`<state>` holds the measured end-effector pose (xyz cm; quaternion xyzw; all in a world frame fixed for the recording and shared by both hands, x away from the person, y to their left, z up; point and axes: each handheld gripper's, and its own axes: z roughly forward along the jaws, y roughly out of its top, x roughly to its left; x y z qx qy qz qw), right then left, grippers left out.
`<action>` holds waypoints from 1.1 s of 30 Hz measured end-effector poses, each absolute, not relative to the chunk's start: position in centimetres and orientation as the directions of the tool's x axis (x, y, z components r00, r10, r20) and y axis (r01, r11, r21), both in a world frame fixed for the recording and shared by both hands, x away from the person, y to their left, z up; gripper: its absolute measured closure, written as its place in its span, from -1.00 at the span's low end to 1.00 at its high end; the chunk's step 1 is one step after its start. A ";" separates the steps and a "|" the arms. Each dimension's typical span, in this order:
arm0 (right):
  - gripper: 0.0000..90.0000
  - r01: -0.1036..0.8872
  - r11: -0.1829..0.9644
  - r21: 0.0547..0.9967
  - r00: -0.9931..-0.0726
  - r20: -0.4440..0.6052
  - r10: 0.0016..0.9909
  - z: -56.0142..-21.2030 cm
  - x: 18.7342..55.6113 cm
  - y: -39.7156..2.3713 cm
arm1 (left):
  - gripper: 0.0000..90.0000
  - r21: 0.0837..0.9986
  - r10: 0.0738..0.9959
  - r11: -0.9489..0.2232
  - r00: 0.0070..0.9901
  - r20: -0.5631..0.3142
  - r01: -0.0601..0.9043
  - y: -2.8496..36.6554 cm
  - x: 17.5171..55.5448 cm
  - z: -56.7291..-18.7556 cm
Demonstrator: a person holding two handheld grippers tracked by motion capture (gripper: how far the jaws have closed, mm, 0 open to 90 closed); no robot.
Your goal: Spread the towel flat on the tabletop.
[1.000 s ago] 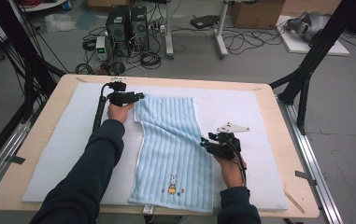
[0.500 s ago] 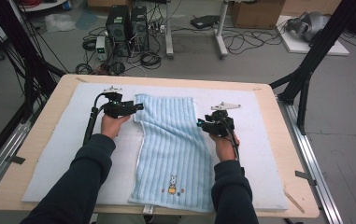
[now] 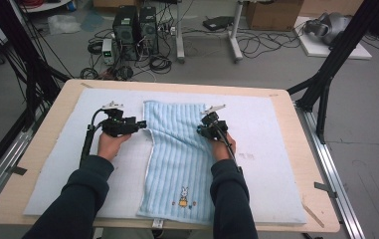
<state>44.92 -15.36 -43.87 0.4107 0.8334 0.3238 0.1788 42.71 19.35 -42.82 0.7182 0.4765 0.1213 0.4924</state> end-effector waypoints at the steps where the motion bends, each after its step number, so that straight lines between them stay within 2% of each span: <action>1: 0.95 0.565 0.463 0.683 -0.586 -0.063 0.808 -43.8 45.1 -15.3 | -0.11 0.821 0.804 -0.059 0.515 -0.299 0.568 19.5 42.6 -42.9; 4: 0.95 0.578 0.432 0.693 -0.524 -0.092 0.847 -43.9 45.7 -15.8 | -0.11 0.816 0.803 -0.054 0.510 -0.308 0.576 19.7 42.2 -43.4; 8: 0.94 0.596 0.376 0.709 -0.392 -0.152 0.907 -44.0 46.3 -16.8 | -0.12 0.804 0.797 -0.062 0.514 -0.316 0.591 19.6 41.4 -43.8; 10: 0.88 0.613 0.300 0.731 -0.332 -0.106 0.937 -43.9 46.3 -17.6 | -0.11 0.804 0.792 -0.077 0.526 -0.310 0.590 19.4 41.2 -43.9; 12: 0.72 0.608 0.264 0.748 -0.333 -0.061 0.941 -43.6 46.1 -18.0 | -0.11 0.801 0.785 -0.087 0.535 -0.311 0.592 19.2 41.0 -43.9; 14: 0.59 0.571 0.270 0.776 -0.352 -0.066 0.934 -42.9 45.5 -18.2 | -0.11 0.795 0.776 -0.101 0.547 -0.314 0.599 18.8 40.8 -44.0; 16: 0.54 0.542 0.243 0.804 -0.369 -0.032 0.929 -41.8 44.5 -19.0 | -0.12 0.791 0.768 -0.124 0.563 -0.306 0.599 18.4 40.4 -44.2; 20: 0.48 0.489 0.214 0.846 -0.413 0.009 0.911 -40.1 42.1 -20.8 | -0.12 0.773 0.750 -0.170 0.589 -0.301 0.611 17.5 39.9 -44.6; 25: 0.42 0.457 0.245 0.855 -0.459 -0.009 0.889 -39.2 38.6 -22.3 | -0.10 0.776 0.721 -0.207 0.629 -0.291 0.596 16.1 39.0 -44.6; 29: 0.39 0.459 0.271 0.846 -0.494 -0.010 0.869 -39.7 35.7 -23.1 | -0.07 0.769 0.705 -0.263 0.660 -0.260 0.583 14.7 38.4 -44.9; 33: 0.37 0.479 0.281 0.831 -0.511 0.004 0.860 -41.1 33.6 -23.5 | -0.04 0.781 0.709 -0.266 0.664 -0.239 0.565 13.6 38.1 -45.1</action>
